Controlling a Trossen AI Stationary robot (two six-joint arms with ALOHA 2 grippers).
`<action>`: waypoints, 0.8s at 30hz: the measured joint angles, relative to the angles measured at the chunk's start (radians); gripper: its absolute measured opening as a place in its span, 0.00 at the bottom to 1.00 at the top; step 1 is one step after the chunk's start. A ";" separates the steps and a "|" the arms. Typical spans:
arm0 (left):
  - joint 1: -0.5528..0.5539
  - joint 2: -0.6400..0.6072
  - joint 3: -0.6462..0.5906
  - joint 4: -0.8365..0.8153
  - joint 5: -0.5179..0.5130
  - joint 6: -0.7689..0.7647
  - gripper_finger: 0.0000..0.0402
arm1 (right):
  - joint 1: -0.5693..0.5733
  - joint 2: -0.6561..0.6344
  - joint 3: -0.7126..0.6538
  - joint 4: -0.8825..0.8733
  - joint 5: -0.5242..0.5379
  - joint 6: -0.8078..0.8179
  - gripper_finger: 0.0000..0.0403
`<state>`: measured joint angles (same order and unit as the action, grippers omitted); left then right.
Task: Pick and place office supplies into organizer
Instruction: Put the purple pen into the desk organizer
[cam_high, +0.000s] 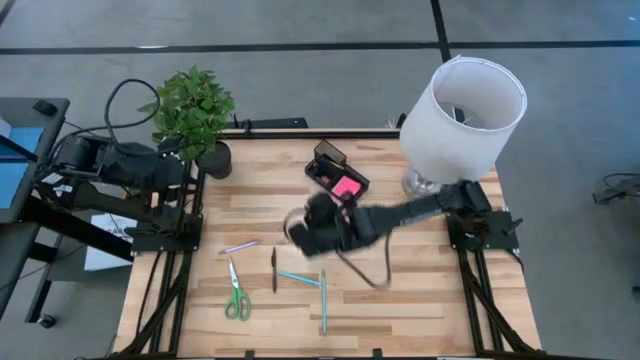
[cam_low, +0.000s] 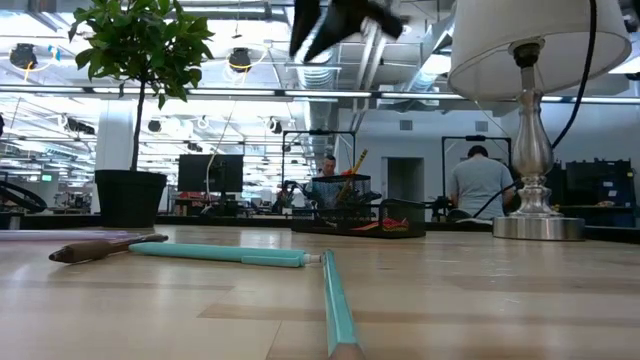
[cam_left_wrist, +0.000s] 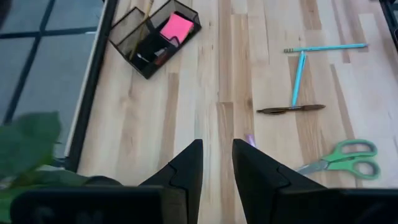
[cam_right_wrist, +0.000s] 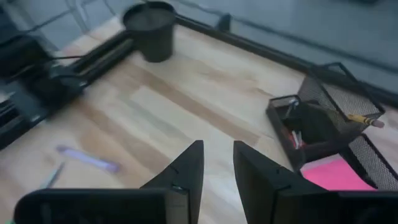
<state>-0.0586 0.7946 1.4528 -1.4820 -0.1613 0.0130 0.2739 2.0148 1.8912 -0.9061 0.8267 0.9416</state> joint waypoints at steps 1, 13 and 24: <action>0.000 -0.012 -0.026 0.024 0.000 -0.010 0.20 | 0.030 0.001 0.000 0.000 0.027 0.000 0.20; 0.000 -0.235 -0.677 0.565 -0.001 -0.102 0.20 | 0.253 0.001 0.000 -0.006 0.256 -0.009 0.20; -0.023 -0.180 -0.714 0.668 -0.054 -0.148 0.20 | 0.301 0.002 0.000 0.006 0.143 0.028 0.20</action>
<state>-0.0814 0.6144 0.7387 -0.8141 -0.2158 -0.1351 0.5752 2.0167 1.8912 -0.9001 0.9694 0.9698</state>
